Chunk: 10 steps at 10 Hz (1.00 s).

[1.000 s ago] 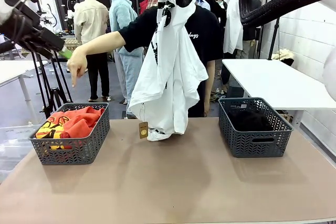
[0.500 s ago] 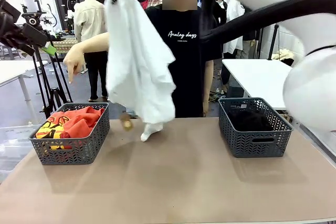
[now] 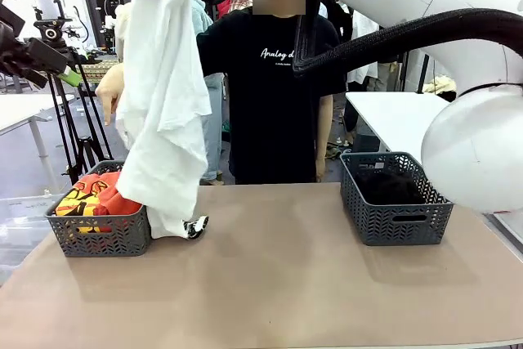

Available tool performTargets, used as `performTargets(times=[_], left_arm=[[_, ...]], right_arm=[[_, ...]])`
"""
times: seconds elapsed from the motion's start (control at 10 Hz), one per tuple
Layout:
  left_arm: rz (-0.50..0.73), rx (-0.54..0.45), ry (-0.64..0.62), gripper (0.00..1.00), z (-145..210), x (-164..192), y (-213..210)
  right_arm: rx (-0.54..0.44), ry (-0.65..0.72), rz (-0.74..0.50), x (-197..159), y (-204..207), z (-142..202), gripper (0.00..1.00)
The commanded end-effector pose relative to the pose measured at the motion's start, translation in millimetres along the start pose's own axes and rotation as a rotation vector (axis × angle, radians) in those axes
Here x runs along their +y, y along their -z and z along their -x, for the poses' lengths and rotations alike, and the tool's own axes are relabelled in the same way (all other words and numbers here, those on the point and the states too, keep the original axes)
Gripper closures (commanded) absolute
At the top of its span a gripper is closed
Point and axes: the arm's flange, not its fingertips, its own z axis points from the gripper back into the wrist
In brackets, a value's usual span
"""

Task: Sort the tops and bottoms.
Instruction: Sort the clothes according to human instructions.

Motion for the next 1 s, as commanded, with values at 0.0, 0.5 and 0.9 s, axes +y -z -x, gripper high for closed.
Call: performTargets(times=[0.0, 0.5, 0.9], left_arm=[[-0.001, 0.0, 0.002, 0.0, -1, -1, 0], [-0.001, 0.0, 0.002, 0.0, -1, -1, 0], [-0.001, 0.0, 0.002, 0.0, -1, -1, 0]], right_arm=[[0.01, 0.005, 0.002, 2, -6, -4, 1.0], [-0.28, 0.022, -0.253, 11, 78, -5, 1.0], [-0.421, 0.029, -0.323, 21, 179, -15, 1.0]])
